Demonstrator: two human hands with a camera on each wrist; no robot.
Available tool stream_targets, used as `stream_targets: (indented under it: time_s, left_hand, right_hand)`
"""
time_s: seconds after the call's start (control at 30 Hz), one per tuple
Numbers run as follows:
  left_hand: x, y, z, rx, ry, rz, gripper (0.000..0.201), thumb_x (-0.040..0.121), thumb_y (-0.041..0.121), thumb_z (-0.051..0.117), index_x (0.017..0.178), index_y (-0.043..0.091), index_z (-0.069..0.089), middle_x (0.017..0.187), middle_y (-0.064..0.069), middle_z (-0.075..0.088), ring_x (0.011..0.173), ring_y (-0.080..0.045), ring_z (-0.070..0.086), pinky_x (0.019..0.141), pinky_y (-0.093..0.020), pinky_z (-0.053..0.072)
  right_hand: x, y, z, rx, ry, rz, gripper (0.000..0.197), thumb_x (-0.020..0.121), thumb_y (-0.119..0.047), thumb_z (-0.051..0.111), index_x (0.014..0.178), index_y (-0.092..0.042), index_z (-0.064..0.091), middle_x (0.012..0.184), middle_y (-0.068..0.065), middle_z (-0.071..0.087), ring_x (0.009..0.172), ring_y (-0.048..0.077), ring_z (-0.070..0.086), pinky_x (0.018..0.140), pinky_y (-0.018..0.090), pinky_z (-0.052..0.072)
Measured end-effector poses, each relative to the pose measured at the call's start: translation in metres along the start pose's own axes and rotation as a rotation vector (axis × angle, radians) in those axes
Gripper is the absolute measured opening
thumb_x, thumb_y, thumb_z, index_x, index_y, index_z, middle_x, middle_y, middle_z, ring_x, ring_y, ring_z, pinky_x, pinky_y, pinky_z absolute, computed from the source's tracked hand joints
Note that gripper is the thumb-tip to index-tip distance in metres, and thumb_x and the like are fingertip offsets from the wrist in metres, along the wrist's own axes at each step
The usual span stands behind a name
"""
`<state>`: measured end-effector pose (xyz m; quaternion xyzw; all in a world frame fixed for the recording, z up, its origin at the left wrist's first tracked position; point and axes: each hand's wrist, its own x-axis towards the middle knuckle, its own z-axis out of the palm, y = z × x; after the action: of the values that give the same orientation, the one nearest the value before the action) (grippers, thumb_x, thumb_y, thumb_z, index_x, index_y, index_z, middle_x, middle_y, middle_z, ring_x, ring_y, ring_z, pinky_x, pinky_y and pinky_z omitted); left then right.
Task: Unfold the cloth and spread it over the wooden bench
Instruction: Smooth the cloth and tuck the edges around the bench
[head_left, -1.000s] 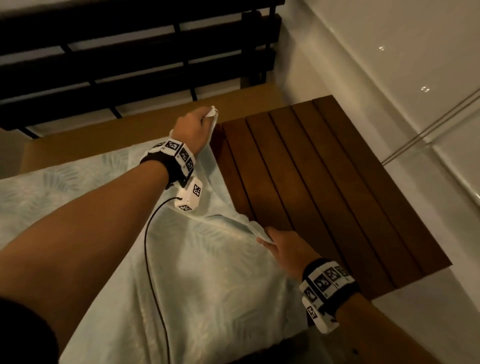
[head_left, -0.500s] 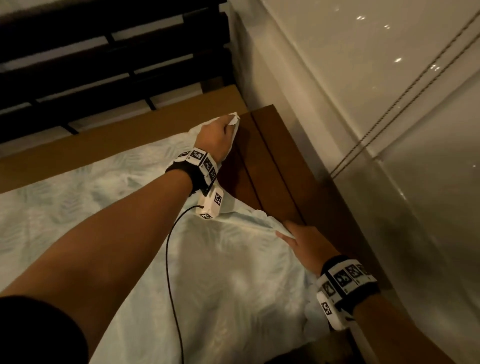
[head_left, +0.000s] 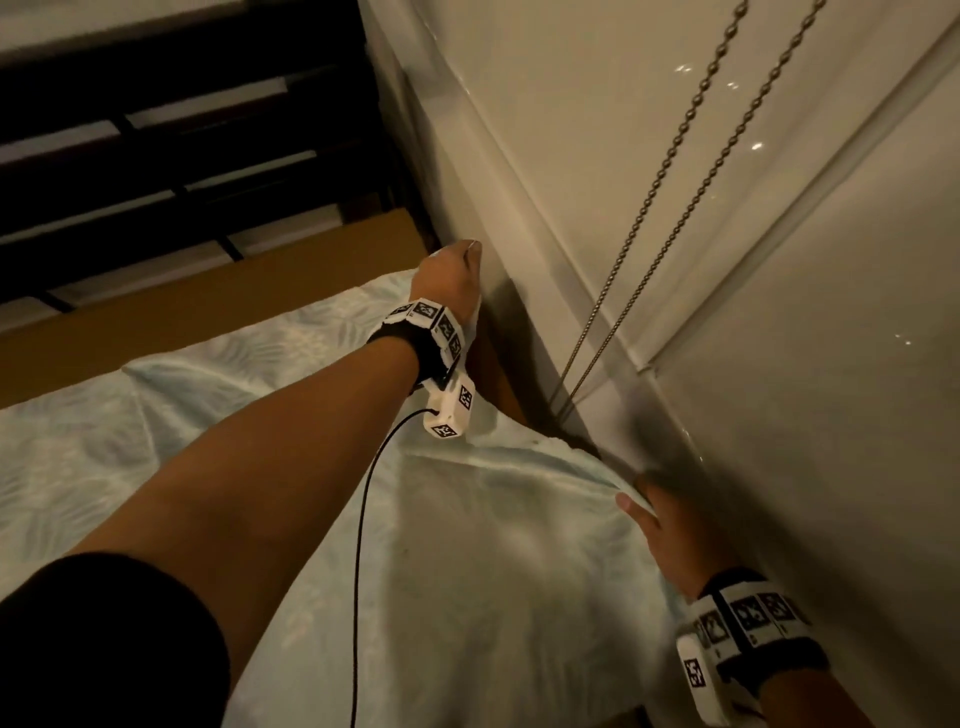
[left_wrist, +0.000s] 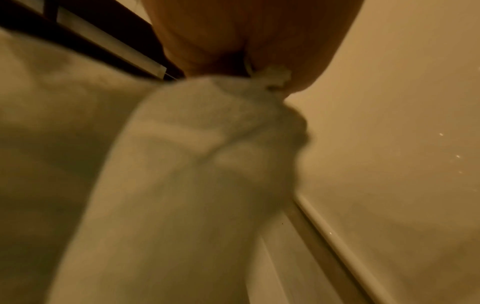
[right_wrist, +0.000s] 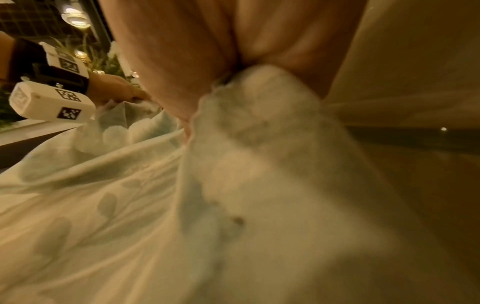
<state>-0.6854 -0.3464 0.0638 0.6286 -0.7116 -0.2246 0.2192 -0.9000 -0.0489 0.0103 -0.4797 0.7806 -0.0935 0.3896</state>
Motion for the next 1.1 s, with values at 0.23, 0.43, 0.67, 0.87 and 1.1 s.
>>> stream_targets:
  time_s: [0.23,0.43,0.67,0.87,1.1]
  left_hand:
    - [-0.025,-0.003,0.014,-0.055,-0.362,0.056,0.050,0.102,0.042,0.034,0.149,0.023,0.035,0.147,-0.009,0.048,0.132,-0.027,0.046,0.109,-0.034,0.033]
    - [-0.163,-0.073,-0.035,-0.116,-0.260,0.144,0.047,0.098,0.031,0.050,0.143,0.015,0.047,0.133,-0.006,0.060,0.117,-0.020,0.059,0.102,-0.035,0.046]
    - [-0.409,-0.189,-0.110,0.163,-0.246,0.111,0.057,0.089,0.065,0.039,0.111,0.022,0.069,0.108,0.002,0.064,0.088,-0.024,0.066,0.087,-0.024,0.042]
    - [-0.539,-0.246,-0.129,0.312,-0.371,-0.075,0.055,0.056,0.067,0.071,0.104,0.041,0.069,0.112,0.004,0.063,0.088,-0.025,0.062,0.078,-0.025,0.045]
    - [-0.565,-0.257,-0.122,0.322,-0.267,0.104,0.046,0.076,0.059,0.051,0.106,0.028,0.065,0.105,-0.001,0.057,0.084,-0.027,0.058,0.070,-0.038,0.056]
  right_hand:
    - [-0.005,0.048,0.021,-0.208,-0.026,0.127,0.037,0.095,-0.037,0.053,0.124,-0.014,0.056,0.124,0.012,0.061,0.113,0.031,0.057,0.098,0.043,0.047]
    - [-0.029,0.062,0.042,-0.129,0.041,0.090,0.009,0.091,-0.032,0.059,0.091,-0.026,0.053,0.101,0.004,0.060,0.089,0.024,0.058,0.085,0.042,0.052]
    - [-0.102,0.017,0.062,-0.065,-0.052,-0.217,0.014,0.091,-0.042,0.057,0.103,-0.039,0.050,0.110,-0.015,0.049,0.099,0.007,0.052,0.090,0.035,0.048]
    - [-0.139,-0.012,0.090,-0.626,-0.197,-0.509,0.058,0.073,-0.054,0.066,0.125,-0.036,0.048,0.129,-0.008,0.046,0.117,0.018,0.044,0.097,0.037,0.044]
    - [-0.142,-0.021,0.097,-0.877,-0.300,-0.532,0.058,0.070,-0.034,0.076,0.121,-0.024,0.049,0.122,0.000,0.047,0.107,0.024,0.048,0.089,0.042,0.048]
